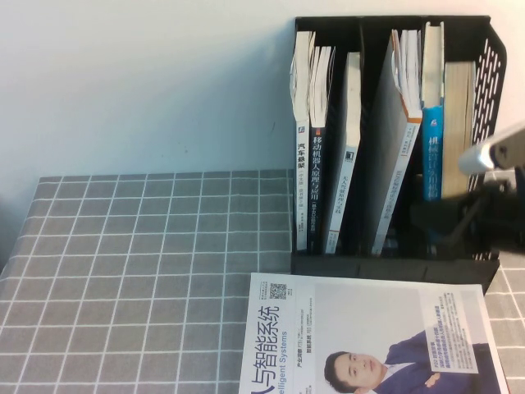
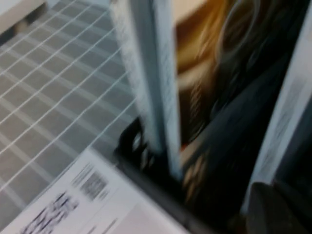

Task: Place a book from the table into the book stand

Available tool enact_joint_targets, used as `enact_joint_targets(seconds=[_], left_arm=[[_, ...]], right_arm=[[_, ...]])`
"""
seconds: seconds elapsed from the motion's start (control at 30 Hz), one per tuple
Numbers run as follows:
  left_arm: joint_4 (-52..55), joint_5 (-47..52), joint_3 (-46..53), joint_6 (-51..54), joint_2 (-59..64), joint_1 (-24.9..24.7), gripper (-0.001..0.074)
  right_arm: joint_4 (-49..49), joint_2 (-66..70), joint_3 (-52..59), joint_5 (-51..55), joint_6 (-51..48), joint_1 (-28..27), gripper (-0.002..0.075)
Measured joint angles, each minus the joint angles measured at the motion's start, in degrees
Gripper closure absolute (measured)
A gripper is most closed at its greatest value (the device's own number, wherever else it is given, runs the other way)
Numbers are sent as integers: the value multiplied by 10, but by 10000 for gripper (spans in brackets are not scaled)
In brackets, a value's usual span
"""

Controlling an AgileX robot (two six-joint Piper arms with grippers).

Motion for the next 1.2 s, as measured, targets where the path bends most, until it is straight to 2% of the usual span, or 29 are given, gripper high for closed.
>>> enact_joint_targets(seconds=[0.37, 0.6, 0.87, 1.03, 1.2], left_arm=[[15, -27, 210, -24, -96, 0, 736], [16, -161, 388, -74, -196, 0, 736], [15, -338, 644, -142, -323, 0, 736], [14, -407, 763, -189, -381, 0, 736], [14, -454, 844, -236, -410, 0, 736]], right_arm=[[4, 1, -99, -40, -42, 0, 729], [6, 1, -124, -78, -45, 0, 729], [12, 4, -171, -96, -43, 0, 729], [19, 4, -172, -96, 14, -1, 729], [19, 4, -157, -82, 28, -1, 729]])
